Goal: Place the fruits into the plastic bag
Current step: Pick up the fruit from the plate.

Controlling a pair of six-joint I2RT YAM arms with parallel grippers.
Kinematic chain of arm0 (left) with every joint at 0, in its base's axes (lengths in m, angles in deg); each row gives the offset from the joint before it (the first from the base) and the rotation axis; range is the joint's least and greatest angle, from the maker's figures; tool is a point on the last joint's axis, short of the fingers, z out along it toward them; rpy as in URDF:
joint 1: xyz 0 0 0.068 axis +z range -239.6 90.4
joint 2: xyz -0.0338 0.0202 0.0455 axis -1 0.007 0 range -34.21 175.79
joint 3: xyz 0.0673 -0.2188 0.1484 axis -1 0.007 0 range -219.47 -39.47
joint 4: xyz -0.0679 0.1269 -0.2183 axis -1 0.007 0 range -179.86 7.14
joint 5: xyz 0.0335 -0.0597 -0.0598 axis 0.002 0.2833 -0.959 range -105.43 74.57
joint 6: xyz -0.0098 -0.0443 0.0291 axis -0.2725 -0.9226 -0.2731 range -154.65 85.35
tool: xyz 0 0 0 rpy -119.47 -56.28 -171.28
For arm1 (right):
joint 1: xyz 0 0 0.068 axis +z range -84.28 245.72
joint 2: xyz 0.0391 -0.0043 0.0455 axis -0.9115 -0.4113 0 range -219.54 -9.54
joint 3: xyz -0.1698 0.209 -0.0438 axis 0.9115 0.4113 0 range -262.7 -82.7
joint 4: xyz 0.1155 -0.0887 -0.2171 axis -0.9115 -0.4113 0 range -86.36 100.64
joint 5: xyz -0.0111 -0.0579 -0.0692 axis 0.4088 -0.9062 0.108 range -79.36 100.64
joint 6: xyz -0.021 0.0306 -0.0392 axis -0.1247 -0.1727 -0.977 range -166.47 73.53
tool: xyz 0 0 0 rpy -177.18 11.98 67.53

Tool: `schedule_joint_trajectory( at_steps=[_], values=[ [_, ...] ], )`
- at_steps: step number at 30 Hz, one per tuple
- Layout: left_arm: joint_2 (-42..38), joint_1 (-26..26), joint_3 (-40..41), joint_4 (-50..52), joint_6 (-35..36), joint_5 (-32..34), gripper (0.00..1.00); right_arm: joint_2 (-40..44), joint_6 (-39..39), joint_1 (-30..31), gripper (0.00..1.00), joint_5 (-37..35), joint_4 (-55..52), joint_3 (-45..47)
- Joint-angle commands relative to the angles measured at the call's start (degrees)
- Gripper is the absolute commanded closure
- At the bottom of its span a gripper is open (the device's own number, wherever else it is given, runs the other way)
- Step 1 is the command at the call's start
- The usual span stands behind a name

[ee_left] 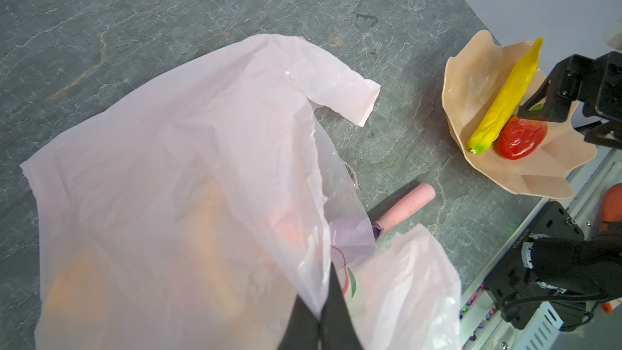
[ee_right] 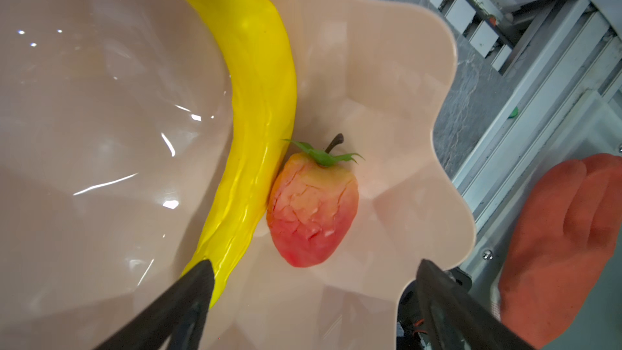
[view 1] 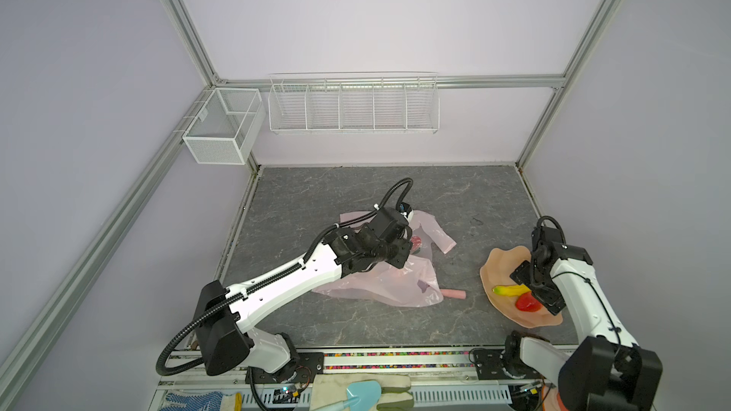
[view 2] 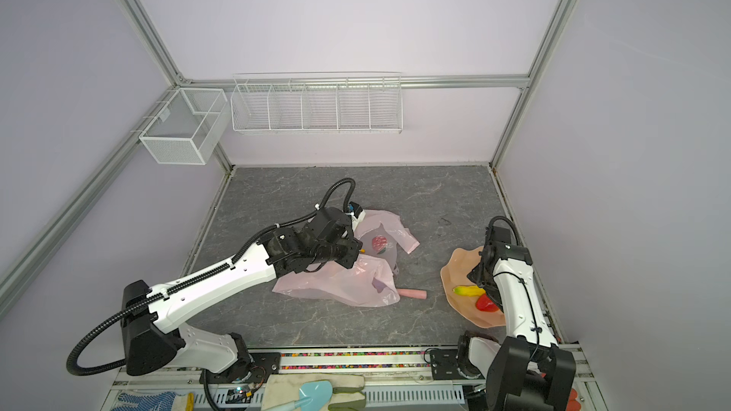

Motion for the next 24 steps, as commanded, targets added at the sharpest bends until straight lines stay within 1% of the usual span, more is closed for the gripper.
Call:
schedule_joint_trajectory(
  at_steps=[1, 7, 24],
  values=[
    [0.01, -0.26, -0.2, 0.12, 0.09, -0.55, 1.0, -0.95, -1.39, -2.06, 0.07, 2.78, 1.44, 1.2],
    [0.56, -0.26, -0.2, -0.41, 0.07, -0.91, 1.0, -2.75, -1.08, -4.04, 0.16, 4.34, 4.37, 3.38],
    [1.71, -0.26, -0.38, -0.47, 0.24, -1.45, 1.0, -7.07, 0.36, -4.73, 0.26, 4.21, 10.55, 7.39]
  ],
)
